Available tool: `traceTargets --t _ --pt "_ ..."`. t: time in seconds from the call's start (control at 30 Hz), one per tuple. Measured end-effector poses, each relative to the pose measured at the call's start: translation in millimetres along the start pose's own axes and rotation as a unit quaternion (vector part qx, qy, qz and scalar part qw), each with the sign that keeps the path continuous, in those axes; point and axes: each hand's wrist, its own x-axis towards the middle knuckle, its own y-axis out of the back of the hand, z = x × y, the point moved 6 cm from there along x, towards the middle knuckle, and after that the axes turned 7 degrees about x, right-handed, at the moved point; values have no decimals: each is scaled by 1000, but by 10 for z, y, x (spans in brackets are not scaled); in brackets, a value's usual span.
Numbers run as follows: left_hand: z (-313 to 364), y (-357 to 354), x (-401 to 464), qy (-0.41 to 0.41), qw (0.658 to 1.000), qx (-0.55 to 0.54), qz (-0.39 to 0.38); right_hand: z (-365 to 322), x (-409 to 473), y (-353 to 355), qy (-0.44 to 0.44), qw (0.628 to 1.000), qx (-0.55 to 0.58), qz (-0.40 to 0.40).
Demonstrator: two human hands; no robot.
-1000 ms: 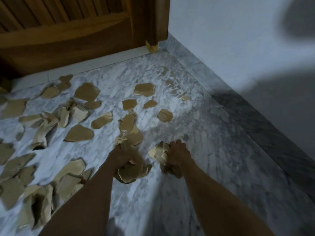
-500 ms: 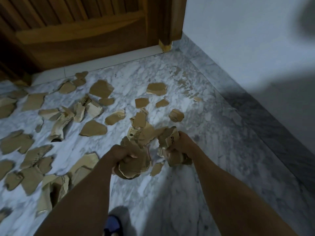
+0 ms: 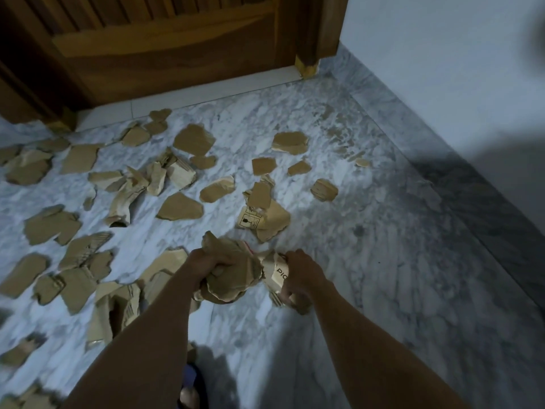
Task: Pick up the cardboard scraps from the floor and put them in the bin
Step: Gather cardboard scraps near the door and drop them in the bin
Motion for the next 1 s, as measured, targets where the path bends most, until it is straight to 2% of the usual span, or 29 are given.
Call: traceTargets --t 0.13,0.2,0.27,0.33,0.4,0.47,0.53,0.63,0.77,0.9,1.0 --pt "393 74 206 -25 999 37 5 -59 40 138 -9 999 -13 32" --pt "546 122 342 -37 998 52 -4 -21 158 341 -37 997 38 55" --pt "704 136 451 -55 996 63 -12 56 323 636 -70 978 162 111" --pt "837 94 564 -93 989 110 -22 104 502 909 -89 926 334 152" --pt "926 -28 667 -130 978 159 -38 34 721 1039 -62 885 444 125" --pt "956 -210 751 -140 964 220 -61 -109 937 1011 -50 907 413 58" --pt "978 -299 760 -135 948 284 -52 -267 1041 835 -67 949 307 -15" --pt "873 -291 878 -114 956 267 -47 -335 1269 657 -63 986 151 18" --pt "807 -237 910 -148 960 233 -50 -358 1321 633 -77 994 72 30" --pt "828 -117 904 -130 959 230 -102 -325 1142 867 -112 977 179 -6" --pt "833 96 928 -112 951 251 -138 -152 1074 1161 -143 981 128 -15"
